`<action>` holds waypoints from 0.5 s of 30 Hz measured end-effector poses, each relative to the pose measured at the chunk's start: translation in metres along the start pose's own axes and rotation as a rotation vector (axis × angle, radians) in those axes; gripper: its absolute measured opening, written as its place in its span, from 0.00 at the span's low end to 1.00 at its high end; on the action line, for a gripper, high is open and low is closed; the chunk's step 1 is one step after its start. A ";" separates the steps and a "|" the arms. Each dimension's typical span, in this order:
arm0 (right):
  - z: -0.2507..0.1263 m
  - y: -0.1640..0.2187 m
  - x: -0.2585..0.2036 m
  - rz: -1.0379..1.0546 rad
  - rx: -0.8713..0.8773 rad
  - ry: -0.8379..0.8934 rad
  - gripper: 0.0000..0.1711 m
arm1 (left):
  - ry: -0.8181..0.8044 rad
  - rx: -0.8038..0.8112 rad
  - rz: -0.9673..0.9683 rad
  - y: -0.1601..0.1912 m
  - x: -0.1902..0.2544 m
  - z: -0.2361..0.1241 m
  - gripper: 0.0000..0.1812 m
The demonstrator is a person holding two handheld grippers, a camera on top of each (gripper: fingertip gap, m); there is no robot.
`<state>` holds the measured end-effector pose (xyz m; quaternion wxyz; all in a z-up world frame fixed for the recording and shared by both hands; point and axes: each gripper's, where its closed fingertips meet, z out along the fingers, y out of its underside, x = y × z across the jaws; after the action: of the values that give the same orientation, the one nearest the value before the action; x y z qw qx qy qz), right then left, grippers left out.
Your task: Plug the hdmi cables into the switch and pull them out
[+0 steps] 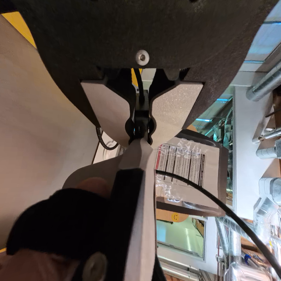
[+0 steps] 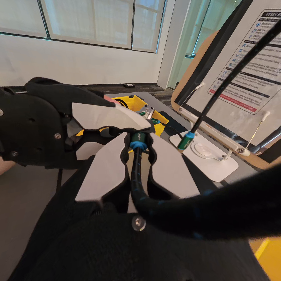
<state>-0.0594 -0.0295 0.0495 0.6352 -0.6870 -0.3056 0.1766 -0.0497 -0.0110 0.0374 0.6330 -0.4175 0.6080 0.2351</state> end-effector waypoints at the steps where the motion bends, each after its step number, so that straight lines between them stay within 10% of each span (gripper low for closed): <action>1: -0.001 0.000 0.000 -0.016 0.000 0.010 0.13 | 0.003 -0.009 -0.022 0.000 0.000 0.000 0.08; 15: -0.010 -0.012 0.001 -0.029 0.020 -0.006 0.13 | -0.013 -0.072 0.032 0.017 -0.005 0.001 0.09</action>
<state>-0.0550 -0.0368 0.0625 0.6435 -0.6756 -0.3158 0.1724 -0.0632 0.0001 0.0378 0.6177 -0.4285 0.6018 0.2696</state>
